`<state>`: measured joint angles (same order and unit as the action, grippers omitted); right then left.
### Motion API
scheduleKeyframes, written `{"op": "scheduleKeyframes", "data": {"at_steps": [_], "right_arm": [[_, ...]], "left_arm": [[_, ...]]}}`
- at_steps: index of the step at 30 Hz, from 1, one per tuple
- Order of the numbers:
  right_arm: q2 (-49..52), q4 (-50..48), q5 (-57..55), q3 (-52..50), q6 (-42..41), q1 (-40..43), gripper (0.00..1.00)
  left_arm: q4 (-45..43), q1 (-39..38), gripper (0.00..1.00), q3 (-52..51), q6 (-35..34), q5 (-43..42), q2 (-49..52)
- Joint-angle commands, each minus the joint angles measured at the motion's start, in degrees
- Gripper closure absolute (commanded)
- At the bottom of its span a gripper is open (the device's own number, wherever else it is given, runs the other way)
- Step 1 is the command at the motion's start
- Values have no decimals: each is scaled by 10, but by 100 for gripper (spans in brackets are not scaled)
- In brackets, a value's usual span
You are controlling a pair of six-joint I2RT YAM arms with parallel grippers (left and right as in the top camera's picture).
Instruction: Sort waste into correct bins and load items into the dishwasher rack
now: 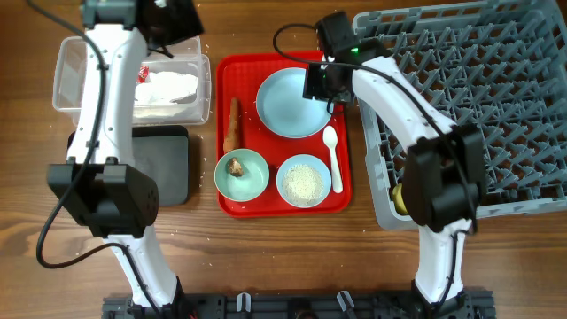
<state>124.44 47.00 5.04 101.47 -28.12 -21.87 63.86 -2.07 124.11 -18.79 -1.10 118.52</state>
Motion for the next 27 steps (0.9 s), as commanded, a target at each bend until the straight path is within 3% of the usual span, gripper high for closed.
{"op": "scheduleKeyframes", "data": {"at_steps": [1, 9, 27], "right_arm": [[35, 3, -60, 4, -20, -4, 49], [49, 21, -115, 4, -38, -3, 49], [-3, 110, -84, 5, -19, -8, 47]], "left_arm": [[-8, 24, 10, -2, -12, 6, 5], [-6, 51, 9, -2, -12, 6, 5], [26, 39, 9, -2, -9, 5, 42]]}}
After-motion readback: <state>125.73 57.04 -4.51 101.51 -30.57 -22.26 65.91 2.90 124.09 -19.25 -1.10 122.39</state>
